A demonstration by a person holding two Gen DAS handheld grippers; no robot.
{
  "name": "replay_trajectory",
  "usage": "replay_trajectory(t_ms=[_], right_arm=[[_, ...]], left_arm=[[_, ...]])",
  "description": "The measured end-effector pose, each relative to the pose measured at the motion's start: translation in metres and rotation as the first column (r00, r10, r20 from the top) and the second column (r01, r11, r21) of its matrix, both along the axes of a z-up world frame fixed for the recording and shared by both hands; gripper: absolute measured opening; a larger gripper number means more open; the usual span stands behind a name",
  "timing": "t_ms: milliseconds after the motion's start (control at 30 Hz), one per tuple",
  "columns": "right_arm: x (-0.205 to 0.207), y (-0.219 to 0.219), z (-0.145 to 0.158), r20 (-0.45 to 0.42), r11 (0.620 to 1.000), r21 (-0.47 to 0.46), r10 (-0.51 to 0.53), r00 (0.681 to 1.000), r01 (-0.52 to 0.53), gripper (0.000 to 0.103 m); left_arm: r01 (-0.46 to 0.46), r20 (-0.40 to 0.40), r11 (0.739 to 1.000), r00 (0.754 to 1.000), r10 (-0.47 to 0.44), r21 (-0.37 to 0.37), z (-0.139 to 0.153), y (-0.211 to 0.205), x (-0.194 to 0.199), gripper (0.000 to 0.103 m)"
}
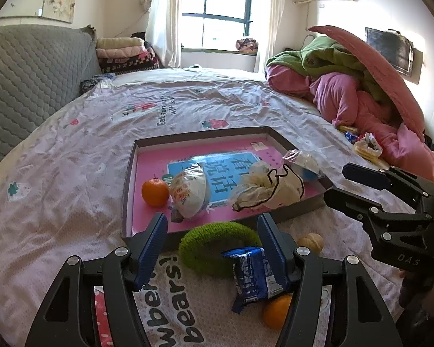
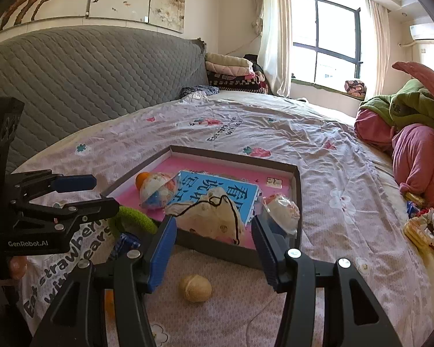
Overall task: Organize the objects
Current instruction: 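Withdraw both tools from the tray toward the items on the bed, then move the left tool to the blue snack pack while the right tool approaches the round tan bun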
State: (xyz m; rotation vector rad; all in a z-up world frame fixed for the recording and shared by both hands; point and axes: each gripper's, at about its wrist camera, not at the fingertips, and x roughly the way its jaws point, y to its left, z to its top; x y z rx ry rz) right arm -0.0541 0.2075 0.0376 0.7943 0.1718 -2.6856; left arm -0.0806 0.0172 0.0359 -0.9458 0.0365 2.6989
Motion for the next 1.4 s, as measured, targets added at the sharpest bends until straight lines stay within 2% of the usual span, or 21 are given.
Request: replay_trajectory(t_ms=[800, 1400], right_arm=[[0.002, 0.002, -0.019, 0.079, 1.0, 0.026, -0.007, 0.997, 0.005, 0.054], [0.001, 0.004, -0.034, 0.147, 0.999, 0.035, -0.017, 0.989, 0.012, 0.054]], left_arm=[[0.061, 0.066, 0.998, 0.996, -0.061, -0.007, -0.02, 0.022, 0.016, 0.066], [0.069, 0.121, 0.998, 0.99, -0.068, 0.0, -0.031, 0.026, 0.018, 0.066]])
